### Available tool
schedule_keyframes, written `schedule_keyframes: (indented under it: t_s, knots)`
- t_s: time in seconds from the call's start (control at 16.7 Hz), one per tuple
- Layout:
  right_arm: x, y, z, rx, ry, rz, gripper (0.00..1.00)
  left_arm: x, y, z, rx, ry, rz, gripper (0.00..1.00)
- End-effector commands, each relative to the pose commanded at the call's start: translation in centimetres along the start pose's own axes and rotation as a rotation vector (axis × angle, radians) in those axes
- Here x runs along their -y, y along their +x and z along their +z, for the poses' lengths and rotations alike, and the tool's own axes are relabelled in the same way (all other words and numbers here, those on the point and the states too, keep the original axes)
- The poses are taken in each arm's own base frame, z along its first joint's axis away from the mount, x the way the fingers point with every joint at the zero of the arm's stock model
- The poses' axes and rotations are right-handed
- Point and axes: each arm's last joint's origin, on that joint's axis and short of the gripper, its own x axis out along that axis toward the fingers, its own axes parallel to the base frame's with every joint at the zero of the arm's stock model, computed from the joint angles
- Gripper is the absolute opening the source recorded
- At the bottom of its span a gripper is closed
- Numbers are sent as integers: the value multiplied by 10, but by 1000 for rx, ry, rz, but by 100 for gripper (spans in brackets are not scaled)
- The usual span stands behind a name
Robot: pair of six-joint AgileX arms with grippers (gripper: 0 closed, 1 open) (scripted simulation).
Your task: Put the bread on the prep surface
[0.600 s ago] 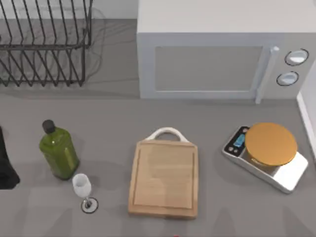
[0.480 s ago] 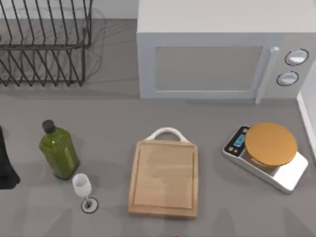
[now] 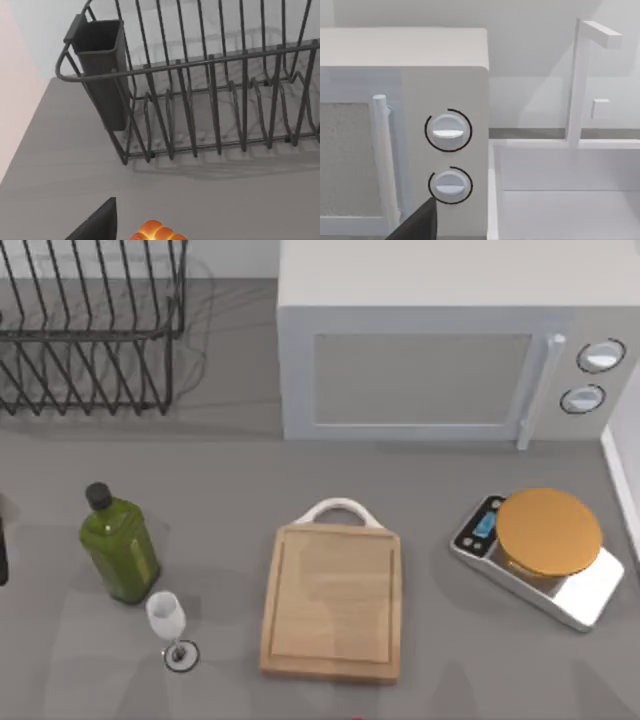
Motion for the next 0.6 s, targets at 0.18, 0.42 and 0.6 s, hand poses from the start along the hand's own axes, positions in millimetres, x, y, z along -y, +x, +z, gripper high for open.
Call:
schedule_keyframes:
  t_s: [0.18, 0.42, 0.6]
  knots:
    - [0, 0, 0, 0, 0, 0, 100, -11, 27, 31, -241, 112, -32, 100]
    - [0, 0, 0, 0, 0, 0, 100, -27, 92, 55, -595, 254, -143, 100]
    - [0, 0, 0, 0, 0, 0, 100, -41, 144, 58, -808, 340, -254, 100]
